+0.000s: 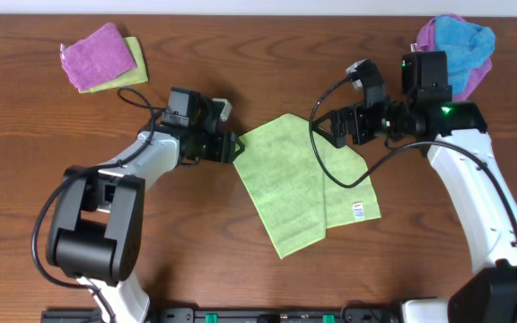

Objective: Fold the cloth

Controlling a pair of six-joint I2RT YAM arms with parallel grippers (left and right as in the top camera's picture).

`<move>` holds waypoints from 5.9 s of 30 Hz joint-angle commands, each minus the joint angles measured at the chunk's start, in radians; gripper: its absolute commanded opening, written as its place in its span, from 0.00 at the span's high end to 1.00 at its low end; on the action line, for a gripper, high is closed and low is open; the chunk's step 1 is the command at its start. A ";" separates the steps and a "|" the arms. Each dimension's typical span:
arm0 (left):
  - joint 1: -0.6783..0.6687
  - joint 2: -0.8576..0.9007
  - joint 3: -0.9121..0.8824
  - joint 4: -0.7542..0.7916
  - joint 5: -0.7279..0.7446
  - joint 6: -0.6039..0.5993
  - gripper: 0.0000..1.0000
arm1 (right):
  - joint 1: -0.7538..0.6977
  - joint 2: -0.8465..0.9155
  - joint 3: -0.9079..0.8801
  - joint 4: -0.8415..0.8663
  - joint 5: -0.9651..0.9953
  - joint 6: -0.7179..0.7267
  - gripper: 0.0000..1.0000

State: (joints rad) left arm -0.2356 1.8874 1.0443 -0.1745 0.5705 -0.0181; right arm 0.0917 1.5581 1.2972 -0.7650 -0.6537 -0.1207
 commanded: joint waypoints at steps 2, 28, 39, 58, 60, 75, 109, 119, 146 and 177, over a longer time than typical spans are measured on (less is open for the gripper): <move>-0.021 0.023 0.026 0.011 0.018 -0.012 0.37 | -0.008 -0.014 0.017 0.003 0.000 -0.008 0.01; 0.076 0.087 0.189 -0.142 -0.178 0.107 0.94 | -0.008 -0.014 0.017 -0.013 0.029 -0.008 0.01; 0.079 0.087 0.248 -0.244 -0.244 0.171 0.16 | -0.008 -0.014 0.016 -0.085 0.122 -0.008 0.03; 0.077 0.061 0.371 -0.644 -0.065 -0.097 0.00 | -0.008 -0.014 0.016 -0.201 0.431 -0.009 0.98; 0.069 0.050 0.371 -0.689 -0.019 -0.096 0.10 | -0.008 -0.014 0.016 -0.245 0.468 -0.018 0.99; -0.147 -0.279 0.188 -0.795 -0.128 -0.069 0.29 | -0.167 -0.378 -0.097 -0.269 0.375 -0.057 0.57; -0.312 -0.473 -0.356 -0.301 -0.063 -0.471 0.62 | -0.178 -0.319 -0.417 -0.054 0.253 0.101 0.42; -0.343 -0.454 -0.356 -0.267 -0.145 -0.502 0.94 | -0.178 -0.319 -0.417 -0.043 0.241 0.101 0.46; -0.459 -0.350 -0.356 -0.256 -0.423 -0.526 0.94 | -0.178 -0.319 -0.417 -0.042 0.201 0.089 0.54; -0.311 -0.350 -0.343 -0.528 -0.648 -0.546 0.94 | -0.082 -0.047 -0.417 -0.001 0.034 0.106 0.48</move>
State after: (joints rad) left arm -0.5526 1.5249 0.7017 -0.7036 -0.0460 -0.5690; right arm -0.0086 1.4902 0.8871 -0.7666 -0.5343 -0.0181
